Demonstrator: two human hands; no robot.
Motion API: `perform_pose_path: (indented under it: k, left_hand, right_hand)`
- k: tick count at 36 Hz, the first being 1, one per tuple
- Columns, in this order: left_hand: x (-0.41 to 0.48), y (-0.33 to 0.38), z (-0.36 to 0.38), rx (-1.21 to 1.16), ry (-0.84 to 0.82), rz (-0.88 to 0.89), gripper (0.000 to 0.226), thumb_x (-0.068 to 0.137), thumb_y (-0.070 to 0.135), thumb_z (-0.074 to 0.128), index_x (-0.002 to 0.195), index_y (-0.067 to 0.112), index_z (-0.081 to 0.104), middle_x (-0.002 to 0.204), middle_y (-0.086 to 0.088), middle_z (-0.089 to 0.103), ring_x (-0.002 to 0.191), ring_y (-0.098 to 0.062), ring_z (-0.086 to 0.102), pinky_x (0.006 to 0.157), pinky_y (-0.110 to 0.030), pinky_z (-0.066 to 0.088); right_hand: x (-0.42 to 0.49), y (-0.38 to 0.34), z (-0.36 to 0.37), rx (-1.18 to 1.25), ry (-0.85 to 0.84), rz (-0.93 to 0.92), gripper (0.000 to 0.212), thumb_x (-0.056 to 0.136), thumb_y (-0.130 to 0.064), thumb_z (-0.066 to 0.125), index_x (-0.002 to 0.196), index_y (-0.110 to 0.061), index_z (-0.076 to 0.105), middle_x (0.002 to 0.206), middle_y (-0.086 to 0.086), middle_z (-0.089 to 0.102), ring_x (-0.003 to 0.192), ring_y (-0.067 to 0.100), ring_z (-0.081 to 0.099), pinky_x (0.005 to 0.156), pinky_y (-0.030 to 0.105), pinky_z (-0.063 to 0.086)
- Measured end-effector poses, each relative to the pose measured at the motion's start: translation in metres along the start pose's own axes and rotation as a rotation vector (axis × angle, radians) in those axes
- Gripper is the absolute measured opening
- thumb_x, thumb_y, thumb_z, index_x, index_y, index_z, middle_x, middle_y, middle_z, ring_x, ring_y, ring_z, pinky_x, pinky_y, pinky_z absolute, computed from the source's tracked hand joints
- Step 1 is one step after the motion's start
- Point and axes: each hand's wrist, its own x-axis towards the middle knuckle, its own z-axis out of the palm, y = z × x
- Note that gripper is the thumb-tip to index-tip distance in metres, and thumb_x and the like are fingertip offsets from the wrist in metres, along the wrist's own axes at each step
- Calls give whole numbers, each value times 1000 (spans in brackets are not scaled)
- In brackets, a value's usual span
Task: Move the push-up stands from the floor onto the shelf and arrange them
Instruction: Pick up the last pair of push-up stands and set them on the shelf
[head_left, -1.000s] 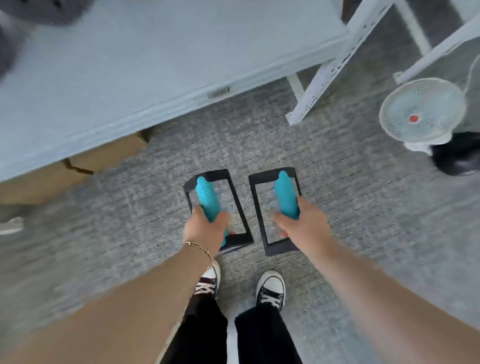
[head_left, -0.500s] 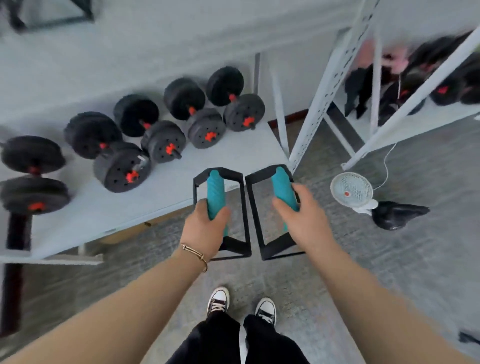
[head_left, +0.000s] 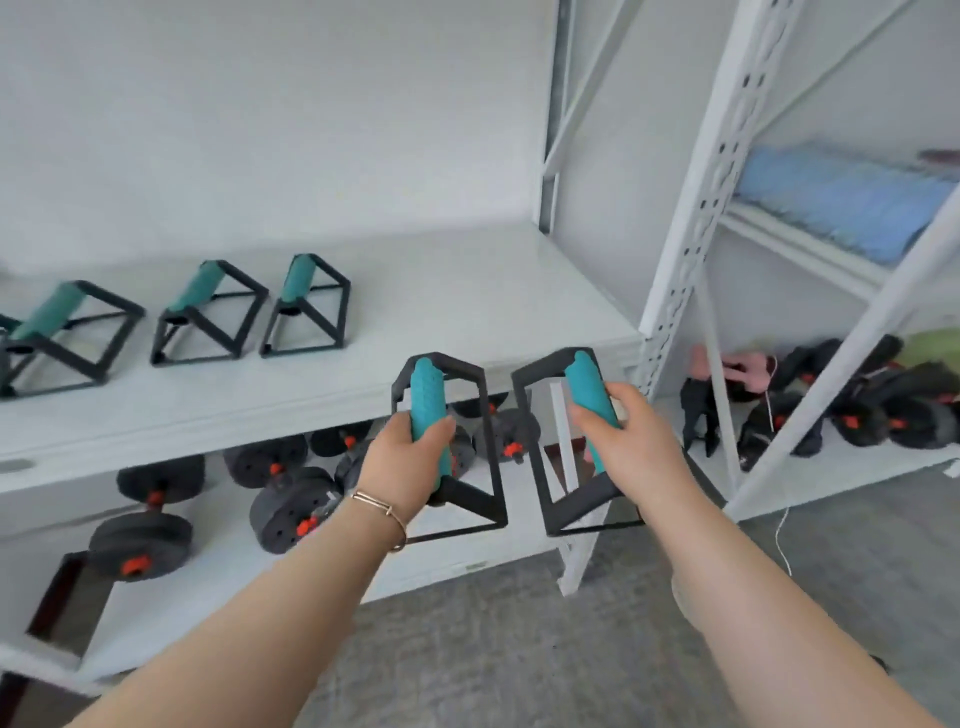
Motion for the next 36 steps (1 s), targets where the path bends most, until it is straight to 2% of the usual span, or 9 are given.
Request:
perform_pose_path:
  k: [3, 7, 12, 16, 21, 25, 28, 32, 36]
  left_hand:
    - [22, 27, -4, 34, 32, 11, 27, 85, 42, 61, 87, 15, 56, 76, -8, 61, 54, -18, 57, 43, -28, 47]
    - [64, 55, -9, 37, 65, 23, 28, 83, 41, 61, 88, 13, 57, 85, -15, 69, 67, -27, 63, 62, -40, 54]
    - [131, 74, -15, -58, 13, 6, 21, 86, 34, 60, 89, 15, 53, 80, -14, 65, 50, -21, 57, 46, -33, 55]
    - [188, 80, -17, -84, -26, -22, 21, 87, 31, 59, 93, 12, 53, 87, -18, 63, 53, -21, 55, 43, -27, 50]
    - [248, 84, -16, -58, -60, -55, 23, 88, 33, 58, 96, 13, 53, 94, -19, 63, 53, -20, 56, 43, -26, 51]
    - [287, 85, -16, -25, -94, -78, 26, 88, 35, 58, 100, 12, 53, 94, -18, 63, 53, -20, 58, 43, -26, 51]
    - [310, 83, -15, -31, -98, -97, 25, 88, 34, 58, 96, 11, 52, 88, -16, 62, 45, -17, 58, 41, -26, 51]
    - [333, 78, -12, -25, -91, -120, 21, 88, 33, 59, 90, 13, 52, 85, -14, 60, 50, -20, 59, 40, -27, 51]
    - [348, 73, -8, 9, -94, -125, 19, 87, 33, 58, 80, 19, 47, 83, -15, 63, 43, -17, 60, 39, -26, 50]
  right_hand:
    - [23, -23, -2, -19, -9, -39, 40, 74, -64, 56, 111, -54, 45, 82, -13, 65, 63, 6, 66, 55, 34, 57]
    - [63, -51, 4, -32, -5, -75, 41, 78, -58, 58, 116, -46, 50, 84, -12, 66, 66, 6, 66, 51, 26, 48]
    - [128, -78, 28, -30, -6, -60, 38, 79, -54, 60, 115, -44, 51, 85, -5, 69, 67, 14, 70, 56, 35, 57]
    - [181, -95, 57, -26, -3, -3, 37, 80, -52, 61, 114, -42, 51, 80, 2, 70, 66, 18, 69, 36, 23, 44]
    - [235, -106, 89, -35, -32, 68, 31, 79, -49, 62, 107, -42, 52, 67, 5, 70, 57, 19, 63, 35, 21, 42]
    - [270, -112, 107, -57, -33, 103, 34, 78, -49, 61, 111, -42, 51, 69, 3, 70, 63, 19, 66, 36, 21, 42]
    - [289, -114, 117, -74, -28, 121, 35, 79, -49, 60, 111, -43, 49, 73, 2, 70, 64, 15, 66, 37, 21, 43]
    - [307, -114, 126, -90, -28, 136, 32, 80, -48, 60, 110, -42, 50, 74, 3, 70, 63, 14, 64, 37, 21, 43]
    - [318, -111, 129, -103, -27, 152, 30, 81, -47, 60, 109, -41, 49, 74, 3, 70, 65, 14, 64, 38, 22, 44]
